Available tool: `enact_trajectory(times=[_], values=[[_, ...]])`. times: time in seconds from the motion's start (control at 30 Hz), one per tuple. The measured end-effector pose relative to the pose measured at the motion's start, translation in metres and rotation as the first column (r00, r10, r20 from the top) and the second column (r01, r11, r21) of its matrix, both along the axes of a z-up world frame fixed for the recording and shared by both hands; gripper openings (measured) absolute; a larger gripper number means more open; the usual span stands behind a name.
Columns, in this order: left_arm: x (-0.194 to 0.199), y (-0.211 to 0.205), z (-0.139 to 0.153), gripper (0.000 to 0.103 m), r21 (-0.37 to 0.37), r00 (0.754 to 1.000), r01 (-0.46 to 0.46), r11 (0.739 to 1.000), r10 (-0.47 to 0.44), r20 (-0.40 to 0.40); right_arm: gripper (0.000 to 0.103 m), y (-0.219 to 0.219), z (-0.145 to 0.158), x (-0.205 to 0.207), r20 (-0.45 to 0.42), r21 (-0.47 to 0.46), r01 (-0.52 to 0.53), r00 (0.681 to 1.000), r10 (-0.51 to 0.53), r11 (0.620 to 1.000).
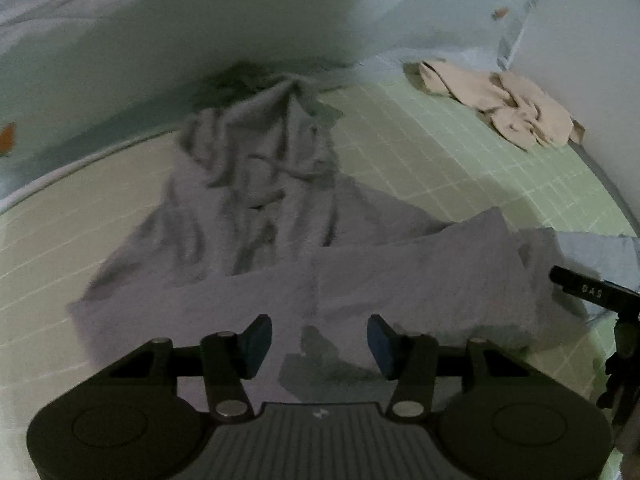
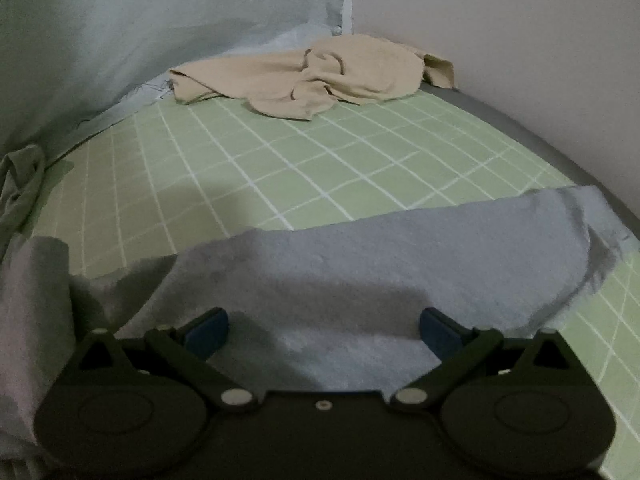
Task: Fold clothes
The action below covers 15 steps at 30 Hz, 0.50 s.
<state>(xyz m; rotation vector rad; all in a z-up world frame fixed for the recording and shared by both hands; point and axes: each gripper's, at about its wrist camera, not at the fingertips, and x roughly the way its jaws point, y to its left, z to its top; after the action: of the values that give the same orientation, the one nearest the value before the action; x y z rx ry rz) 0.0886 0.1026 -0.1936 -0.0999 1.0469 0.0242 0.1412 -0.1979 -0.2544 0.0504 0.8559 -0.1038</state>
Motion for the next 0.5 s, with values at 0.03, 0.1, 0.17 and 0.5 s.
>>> enact_trajectory(times=[0.03,0.1,0.17,0.5], values=[[0.006,-0.002,-0.005,0.055,-0.011,1.0,0.003,1.0,-0.003,-0.01,0.103,0.001,-0.001,0.002,0.003,0.0,-0.003,1.0,0.003,1.0],[0.015,-0.003,-0.018,0.057,-0.039,0.999,-0.027,0.999,0.025,-0.045,0.103,0.002,0.0,0.002,0.008,-0.003,-0.005,1.0,0.005,1.0],[0.023,-0.003,-0.029,0.057,-0.071,0.996,-0.052,0.996,0.047,-0.077,0.103,0.004,0.0,0.002,0.013,-0.005,-0.007,1.0,0.007,1.0],[0.006,0.005,-0.011,0.007,-0.083,0.997,-0.073,0.994,0.072,-0.015,0.103,0.005,-0.001,-0.001,0.029,-0.015,-0.015,0.999,0.015,1.0]])
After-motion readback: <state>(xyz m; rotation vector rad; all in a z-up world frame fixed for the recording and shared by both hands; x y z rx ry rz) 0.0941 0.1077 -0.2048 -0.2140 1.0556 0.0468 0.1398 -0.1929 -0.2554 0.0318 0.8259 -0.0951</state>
